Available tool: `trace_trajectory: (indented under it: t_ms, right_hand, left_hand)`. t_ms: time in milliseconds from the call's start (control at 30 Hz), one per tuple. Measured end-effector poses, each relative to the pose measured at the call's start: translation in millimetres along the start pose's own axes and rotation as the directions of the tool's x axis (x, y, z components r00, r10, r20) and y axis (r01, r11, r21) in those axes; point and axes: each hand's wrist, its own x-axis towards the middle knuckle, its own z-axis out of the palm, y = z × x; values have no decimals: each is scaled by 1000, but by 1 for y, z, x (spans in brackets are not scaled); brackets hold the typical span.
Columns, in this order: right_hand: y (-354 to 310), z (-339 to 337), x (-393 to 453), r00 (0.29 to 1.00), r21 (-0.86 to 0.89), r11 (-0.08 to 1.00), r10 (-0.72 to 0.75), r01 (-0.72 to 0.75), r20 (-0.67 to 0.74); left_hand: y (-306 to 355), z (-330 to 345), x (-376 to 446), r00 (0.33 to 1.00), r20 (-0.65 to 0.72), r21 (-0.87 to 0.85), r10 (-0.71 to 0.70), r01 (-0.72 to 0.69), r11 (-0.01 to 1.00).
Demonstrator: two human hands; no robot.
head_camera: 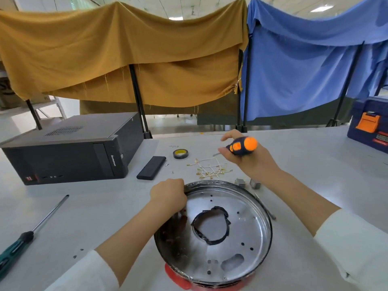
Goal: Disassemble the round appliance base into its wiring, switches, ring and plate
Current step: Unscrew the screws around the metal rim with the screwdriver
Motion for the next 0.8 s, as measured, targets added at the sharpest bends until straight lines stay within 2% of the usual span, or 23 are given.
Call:
trace_trajectory:
  t_ms: [67, 133, 200, 333, 800]
  right_hand:
    - [-9, -3, 8, 999, 43, 999, 6, -4, -33]
    - [-22, -5, 11, 993, 45, 999, -10, 15, -118]
    - [-36, -6, 9, 982, 114, 992, -23, 46, -187]
    - [-49, -5, 7, 980, 252, 966, -14, 64, -198]
    - [-30, 22, 5, 985, 256, 967, 42, 3, -168]
  left_hand:
    - [0, -1, 4, 999, 37, -169, 4, 2, 986]
    - [3, -2, 8, 994, 101, -384, 50, -7, 923]
    - [7, 0, 10, 987, 129, -481, 92, -18, 877]
    - [9, 9, 13, 989, 114, -460, 92, -29, 888]
    - [9, 13, 11, 998, 29, -453, 57, -38, 891]
